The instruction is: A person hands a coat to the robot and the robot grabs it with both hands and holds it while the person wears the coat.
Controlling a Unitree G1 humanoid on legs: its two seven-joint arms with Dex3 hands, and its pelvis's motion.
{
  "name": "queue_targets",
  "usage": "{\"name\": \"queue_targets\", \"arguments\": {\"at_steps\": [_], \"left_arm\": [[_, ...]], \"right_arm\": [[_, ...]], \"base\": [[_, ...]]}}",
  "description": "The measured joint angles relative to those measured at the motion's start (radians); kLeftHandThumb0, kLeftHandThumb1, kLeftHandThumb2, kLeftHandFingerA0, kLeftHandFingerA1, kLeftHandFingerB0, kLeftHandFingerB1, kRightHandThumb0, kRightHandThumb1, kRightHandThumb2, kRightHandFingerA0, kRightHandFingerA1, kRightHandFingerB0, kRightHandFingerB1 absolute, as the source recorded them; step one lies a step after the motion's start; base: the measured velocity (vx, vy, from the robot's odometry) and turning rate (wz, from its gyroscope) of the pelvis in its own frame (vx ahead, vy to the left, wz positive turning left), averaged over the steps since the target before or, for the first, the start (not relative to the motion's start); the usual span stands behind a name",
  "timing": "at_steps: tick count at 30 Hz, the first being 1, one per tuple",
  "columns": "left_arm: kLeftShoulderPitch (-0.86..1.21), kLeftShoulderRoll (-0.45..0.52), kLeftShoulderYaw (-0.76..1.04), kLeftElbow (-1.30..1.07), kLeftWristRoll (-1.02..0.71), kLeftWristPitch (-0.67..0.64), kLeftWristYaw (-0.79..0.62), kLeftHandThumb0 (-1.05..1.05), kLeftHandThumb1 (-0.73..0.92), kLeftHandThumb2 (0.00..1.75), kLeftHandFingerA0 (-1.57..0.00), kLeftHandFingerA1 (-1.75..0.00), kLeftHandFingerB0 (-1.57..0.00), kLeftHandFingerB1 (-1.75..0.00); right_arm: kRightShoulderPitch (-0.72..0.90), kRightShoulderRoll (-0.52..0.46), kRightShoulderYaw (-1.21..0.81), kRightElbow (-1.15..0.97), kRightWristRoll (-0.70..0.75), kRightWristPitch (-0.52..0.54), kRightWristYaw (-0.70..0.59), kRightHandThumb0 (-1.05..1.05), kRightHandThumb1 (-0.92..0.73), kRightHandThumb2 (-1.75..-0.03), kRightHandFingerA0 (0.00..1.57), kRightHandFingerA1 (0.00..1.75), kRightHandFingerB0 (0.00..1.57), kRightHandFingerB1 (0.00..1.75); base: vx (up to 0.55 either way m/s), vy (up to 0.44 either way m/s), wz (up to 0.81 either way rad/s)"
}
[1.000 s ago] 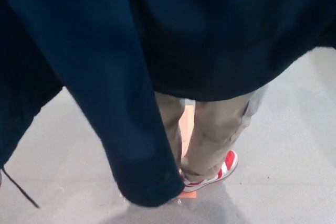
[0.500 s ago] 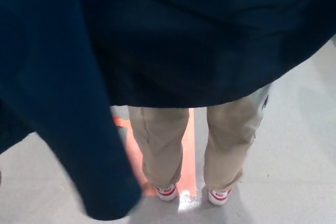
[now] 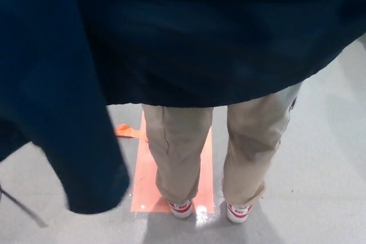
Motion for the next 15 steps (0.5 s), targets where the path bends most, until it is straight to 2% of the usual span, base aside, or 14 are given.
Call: {"name": "queue_targets", "arguments": {"at_steps": [1,3,12,14,15], "left_arm": [[0.001,0.0,0.0,-0.001,0.0,0.0,0.001,-0.41,0.82,0.66,-1.01,-1.75,-0.72,-1.67],[0.004,0.0,0.0,-0.003,0.0,0.0,0.002,-0.41,0.82,0.66,-1.0,-1.75,-0.72,-1.68],[0.013,0.0,0.0,-0.003,0.0,0.0,0.009,-0.41,0.82,0.65,-1.01,-1.75,-0.72,-1.68],[0.016,0.0,0.001,-0.004,0.0,0.0,0.01,-0.41,0.82,0.66,-1.0,-1.75,-0.74,-1.63],[0.018,0.0,0.003,-0.005,-0.001,0.0,0.01,-0.42,0.79,0.72,-0.97,-1.75,-0.75,-1.58]], "right_arm": [[0.0,0.0,0.0,0.0,0.0,0.0,0.0,-0.37,-0.83,-0.66,0.99,1.75,0.77,1.64],[0.0,-0.001,0.002,0.0,0.0,0.0,0.0,-0.37,-0.83,-0.66,1.0,1.75,0.78,1.64],[0.0,-0.003,0.01,-0.002,0.0,0.001,0.001,-0.36,-0.83,-0.65,0.99,1.75,0.75,1.69],[0.0,-0.003,0.011,-0.003,0.0,0.001,0.001,-0.37,-0.83,-0.66,1.0,1.75,0.77,1.67],[0.0,-0.003,0.012,-0.003,0.0,0.001,0.001,-0.37,-0.83,-0.66,1.0,1.75,0.77,1.66]], "base": [[0.0,0.0,0.0],[0.0,0.0,0.0],[0.0,0.0,0.0],[0.0,0.0,0.0],[0.0,0.0,0.0]]}}
